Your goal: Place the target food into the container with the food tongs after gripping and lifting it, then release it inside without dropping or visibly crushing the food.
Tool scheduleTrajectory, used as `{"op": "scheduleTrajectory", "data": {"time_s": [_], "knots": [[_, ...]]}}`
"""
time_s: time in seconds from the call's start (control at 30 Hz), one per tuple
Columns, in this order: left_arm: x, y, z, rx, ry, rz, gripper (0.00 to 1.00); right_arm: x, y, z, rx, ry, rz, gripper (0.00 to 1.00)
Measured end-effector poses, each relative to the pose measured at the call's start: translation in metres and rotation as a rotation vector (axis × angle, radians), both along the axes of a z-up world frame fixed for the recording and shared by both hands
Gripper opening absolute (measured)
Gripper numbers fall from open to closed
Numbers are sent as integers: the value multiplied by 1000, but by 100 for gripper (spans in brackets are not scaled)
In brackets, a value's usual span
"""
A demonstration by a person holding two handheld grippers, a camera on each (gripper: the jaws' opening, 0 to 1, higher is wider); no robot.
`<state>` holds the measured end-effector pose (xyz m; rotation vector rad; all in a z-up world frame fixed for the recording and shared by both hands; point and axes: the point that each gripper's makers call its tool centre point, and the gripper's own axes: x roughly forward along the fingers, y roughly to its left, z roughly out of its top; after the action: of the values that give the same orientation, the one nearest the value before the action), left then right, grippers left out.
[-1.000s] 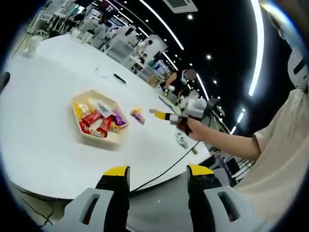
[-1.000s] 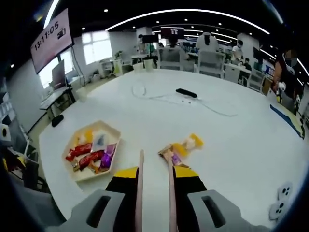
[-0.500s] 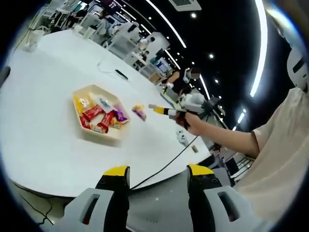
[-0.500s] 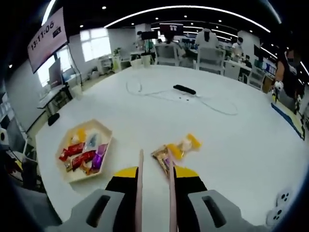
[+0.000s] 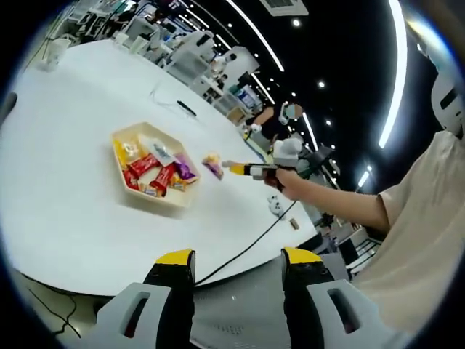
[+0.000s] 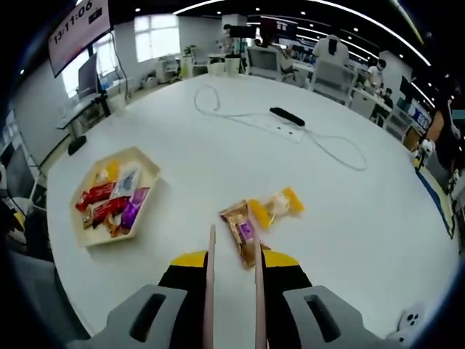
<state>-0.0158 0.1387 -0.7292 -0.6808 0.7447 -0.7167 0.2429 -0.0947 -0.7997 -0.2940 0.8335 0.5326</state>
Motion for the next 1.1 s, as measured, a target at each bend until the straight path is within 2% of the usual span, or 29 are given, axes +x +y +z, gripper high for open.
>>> {"op": "scheduleTrajectory", "data": {"time_s": [0.57, 0.77, 1.1], "knots": [[1, 1, -10, -3, 31, 8, 47, 13, -2, -20, -109, 17, 85, 26], [2, 0, -9, -5, 32, 7, 47, 17, -4, -25, -104, 24, 74, 26], [3, -2, -12, -11, 39, 2, 47, 17, -4, -33, -168, 33, 137, 26]]}}
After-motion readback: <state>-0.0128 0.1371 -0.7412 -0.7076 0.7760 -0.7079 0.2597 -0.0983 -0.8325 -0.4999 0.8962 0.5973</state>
